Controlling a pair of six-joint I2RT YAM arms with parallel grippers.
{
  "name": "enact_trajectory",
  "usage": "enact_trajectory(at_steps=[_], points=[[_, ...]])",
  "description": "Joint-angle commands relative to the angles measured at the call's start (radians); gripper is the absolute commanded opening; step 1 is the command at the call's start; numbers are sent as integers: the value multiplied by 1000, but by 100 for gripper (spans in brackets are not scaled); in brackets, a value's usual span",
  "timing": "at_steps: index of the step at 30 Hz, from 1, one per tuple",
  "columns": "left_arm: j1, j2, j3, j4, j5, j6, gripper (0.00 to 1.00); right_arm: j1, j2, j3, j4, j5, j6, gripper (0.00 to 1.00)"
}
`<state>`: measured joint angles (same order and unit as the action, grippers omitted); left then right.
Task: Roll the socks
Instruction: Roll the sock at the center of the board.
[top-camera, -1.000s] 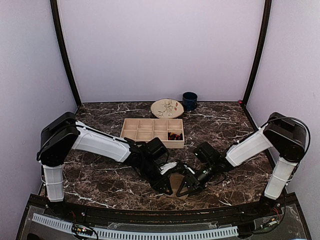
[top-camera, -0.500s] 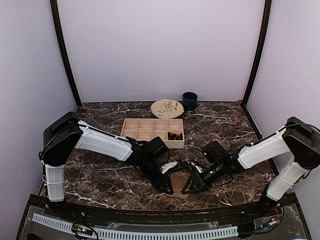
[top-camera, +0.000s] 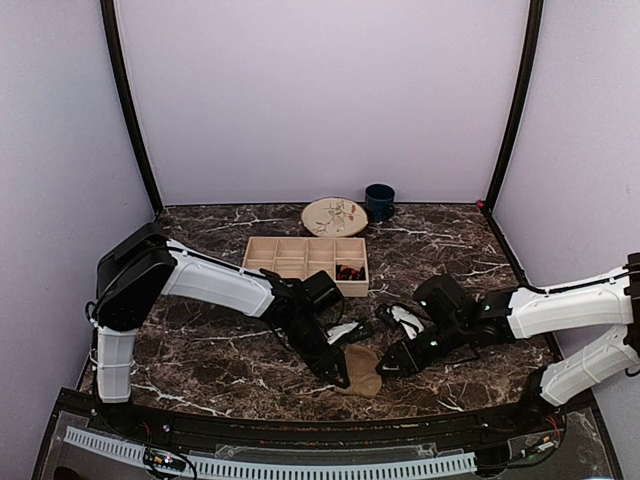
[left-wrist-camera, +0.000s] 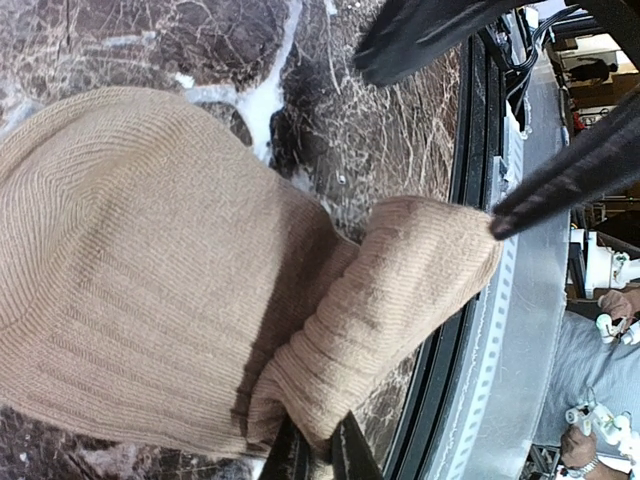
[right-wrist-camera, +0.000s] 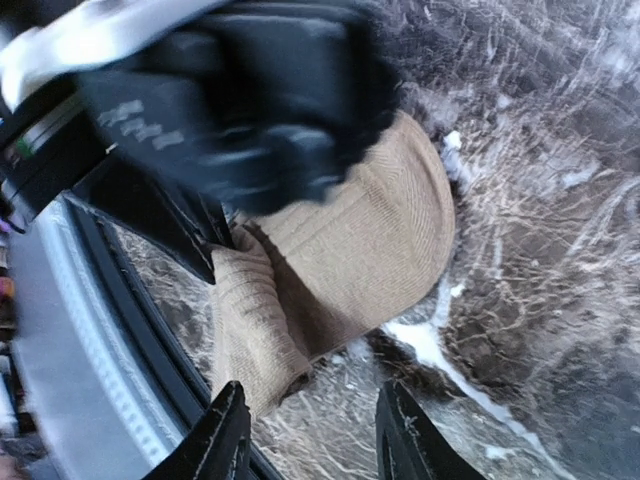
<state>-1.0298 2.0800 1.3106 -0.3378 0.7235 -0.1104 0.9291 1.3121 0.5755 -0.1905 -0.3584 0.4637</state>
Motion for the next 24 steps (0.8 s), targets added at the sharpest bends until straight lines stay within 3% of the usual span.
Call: enact_trajectory(at_steps=[1,8,10,24], points=[[8,42,10,-80,-10,23,9,94,-61,47,-98,266,-78,42],[16,71,45,-141,9,48,9,290,-27,142,-158,502,-180,44],[17,80,54,-155,9,50,9,328,-2,168,-165,534,-210,50],[19,100,70,-193,58,67,9,423,189,249,-180,576,-312,54]])
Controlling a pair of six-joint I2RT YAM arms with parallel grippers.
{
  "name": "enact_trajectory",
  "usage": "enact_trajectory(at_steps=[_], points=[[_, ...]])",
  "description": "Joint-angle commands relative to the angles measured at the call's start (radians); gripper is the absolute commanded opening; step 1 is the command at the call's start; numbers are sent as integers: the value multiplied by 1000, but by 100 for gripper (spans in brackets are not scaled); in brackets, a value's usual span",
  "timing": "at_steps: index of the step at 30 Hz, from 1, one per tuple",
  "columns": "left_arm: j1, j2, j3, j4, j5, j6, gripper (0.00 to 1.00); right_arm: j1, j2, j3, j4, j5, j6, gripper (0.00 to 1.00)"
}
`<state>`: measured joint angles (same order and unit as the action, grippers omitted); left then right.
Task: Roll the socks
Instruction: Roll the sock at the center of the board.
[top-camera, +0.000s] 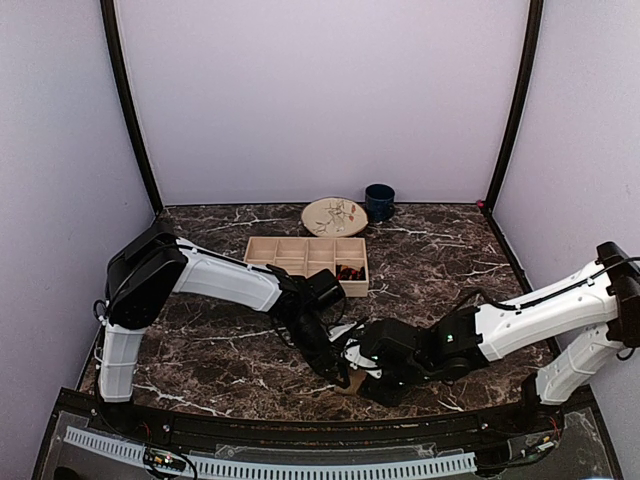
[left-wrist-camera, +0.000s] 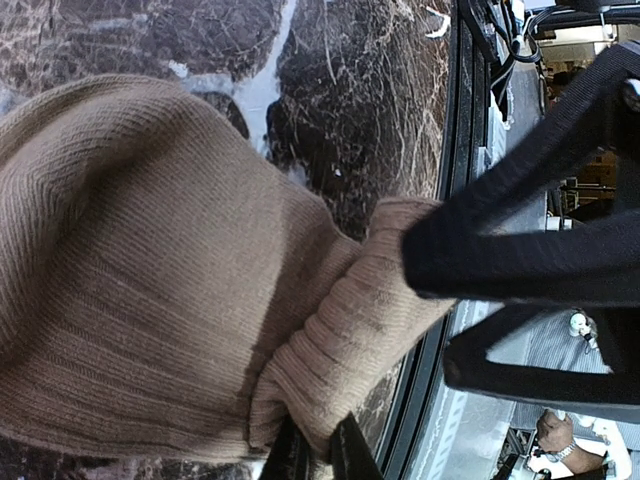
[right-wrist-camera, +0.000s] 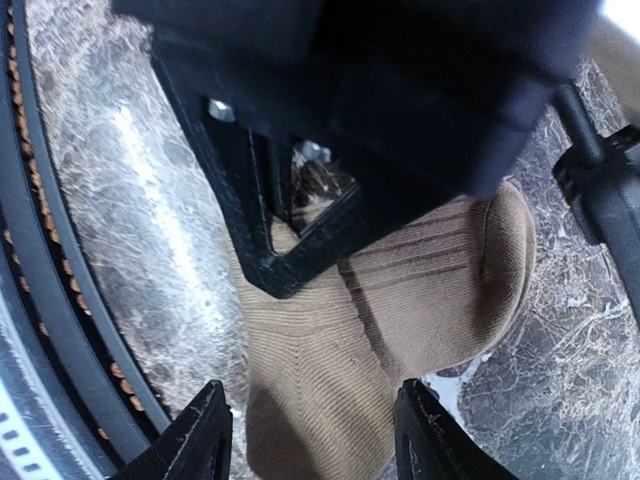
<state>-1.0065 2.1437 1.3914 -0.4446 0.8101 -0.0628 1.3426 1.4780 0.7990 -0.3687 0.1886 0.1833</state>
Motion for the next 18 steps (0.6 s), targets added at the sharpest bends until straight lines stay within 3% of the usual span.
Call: enact_trajectory(at_steps=[1,13,18], points=[[-3,36,-12,-88,-28,21,9,9,29,26,-2,26,-35,54],[-3,35,-6,-93,-21,23,9,9,83,20,21,-24,-70,54],[-3,36,-3,-94,-20,24,9,9,99,12,30,-35,-72,48]])
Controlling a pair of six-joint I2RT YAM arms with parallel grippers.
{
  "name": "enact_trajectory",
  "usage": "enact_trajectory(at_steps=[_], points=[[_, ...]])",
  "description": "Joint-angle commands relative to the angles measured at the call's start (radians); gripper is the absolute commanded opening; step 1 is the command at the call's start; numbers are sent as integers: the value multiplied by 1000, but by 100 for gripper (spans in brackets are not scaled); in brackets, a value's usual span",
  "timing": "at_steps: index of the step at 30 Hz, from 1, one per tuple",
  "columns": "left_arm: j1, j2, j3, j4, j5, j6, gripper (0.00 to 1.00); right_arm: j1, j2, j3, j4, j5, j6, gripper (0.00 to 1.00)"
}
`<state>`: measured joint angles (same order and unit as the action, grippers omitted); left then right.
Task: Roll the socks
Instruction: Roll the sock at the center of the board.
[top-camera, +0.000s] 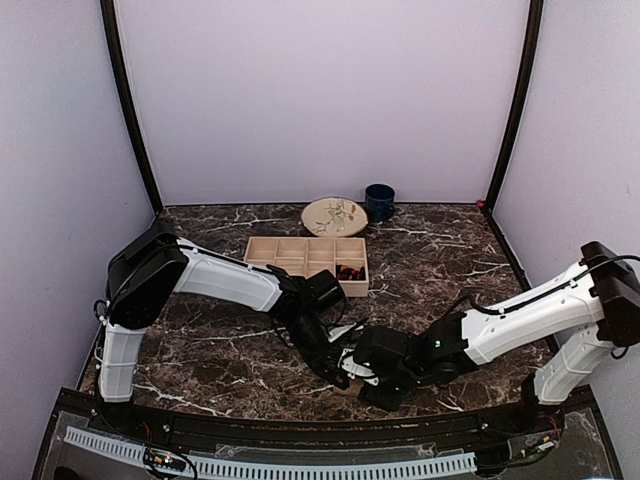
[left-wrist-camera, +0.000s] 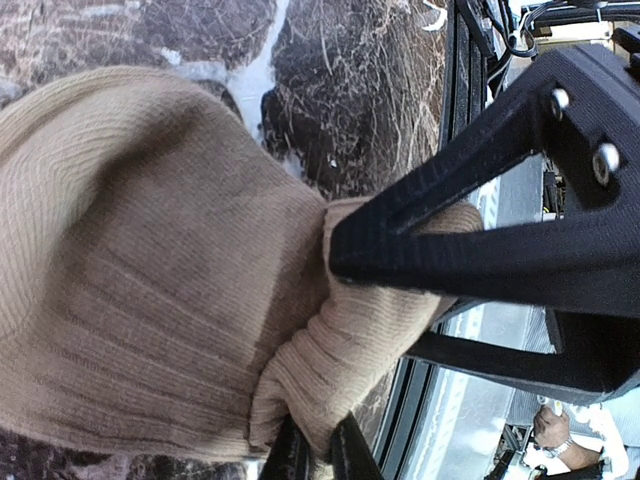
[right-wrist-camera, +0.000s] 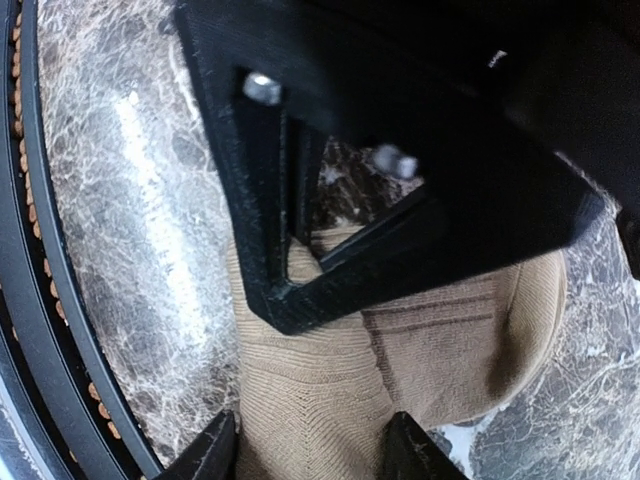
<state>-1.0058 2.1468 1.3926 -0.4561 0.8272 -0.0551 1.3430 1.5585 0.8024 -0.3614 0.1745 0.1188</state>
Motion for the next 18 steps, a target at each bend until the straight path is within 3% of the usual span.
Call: enact_trajectory(at_steps=[1,7,13,18], points=[[-3,33,-4,-83,-37,17,9,8,18,8,26,-23,-7,46],[-2,33,-5,-78,-32,16,9,5,41,-3,46,-55,4,26],[-1,33,-7,-74,-22,8,10,3,80,-9,59,-89,16,19],[2,29,-10,-65,-33,-16,17,-3,94,-8,56,-120,39,14]])
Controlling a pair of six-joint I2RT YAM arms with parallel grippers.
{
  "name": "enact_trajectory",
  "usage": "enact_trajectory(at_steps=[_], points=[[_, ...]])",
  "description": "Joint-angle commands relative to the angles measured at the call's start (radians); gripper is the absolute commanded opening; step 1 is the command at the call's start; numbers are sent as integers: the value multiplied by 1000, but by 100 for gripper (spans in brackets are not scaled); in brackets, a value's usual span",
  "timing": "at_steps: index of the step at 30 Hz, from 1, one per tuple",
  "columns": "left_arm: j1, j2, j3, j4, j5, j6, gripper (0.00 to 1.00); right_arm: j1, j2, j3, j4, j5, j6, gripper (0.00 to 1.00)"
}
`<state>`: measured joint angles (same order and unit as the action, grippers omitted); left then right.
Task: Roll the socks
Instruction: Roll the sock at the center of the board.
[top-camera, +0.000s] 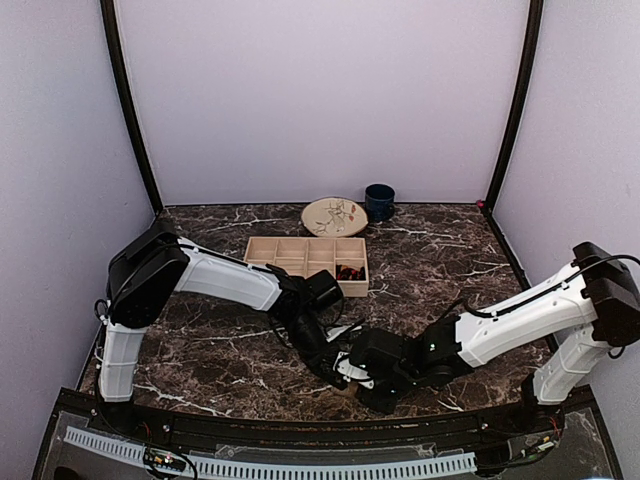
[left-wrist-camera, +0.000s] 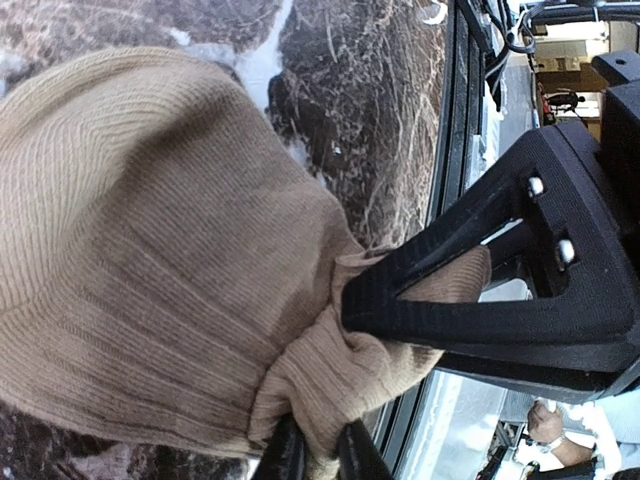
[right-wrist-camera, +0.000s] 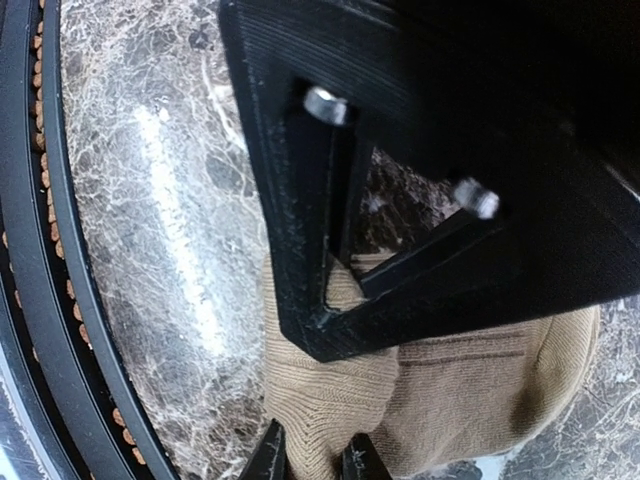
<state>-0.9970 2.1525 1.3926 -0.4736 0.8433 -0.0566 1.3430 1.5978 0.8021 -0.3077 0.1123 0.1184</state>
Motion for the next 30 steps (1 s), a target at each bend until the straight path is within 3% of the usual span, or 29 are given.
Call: enact_trajectory(at_steps=[1,12,30], points=[[-6,19,-12,-43,-51,-22,20,-6,58,-8,-2,-70,46,13],[53,-57,-99,108,-39,-154,32,-65,18,-52,33,-201,141,10],[94,-139,-199,191,-85,-219,35,-146,4,-128,122,-331,277,9]])
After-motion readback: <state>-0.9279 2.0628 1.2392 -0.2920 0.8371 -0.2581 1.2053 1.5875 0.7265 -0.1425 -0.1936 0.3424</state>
